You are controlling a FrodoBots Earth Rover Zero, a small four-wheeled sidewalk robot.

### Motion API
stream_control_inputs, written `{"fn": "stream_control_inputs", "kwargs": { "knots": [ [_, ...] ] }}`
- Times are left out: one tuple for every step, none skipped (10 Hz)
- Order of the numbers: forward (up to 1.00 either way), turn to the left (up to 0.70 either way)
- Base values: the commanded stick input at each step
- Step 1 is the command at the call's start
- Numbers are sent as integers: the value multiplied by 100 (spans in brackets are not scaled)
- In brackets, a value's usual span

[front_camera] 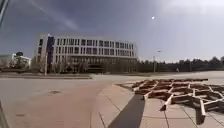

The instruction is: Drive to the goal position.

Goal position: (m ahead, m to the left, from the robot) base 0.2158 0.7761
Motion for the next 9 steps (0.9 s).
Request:
{"fn": "stream_control_inputs", "kwargs": {
  "knots": [
    [5,0],
    [5,0],
    [5,0],
    [5,0],
    [5,0],
    [5,0],
    [5,0],
    [4,0],
    [5,0]
  ]
}}
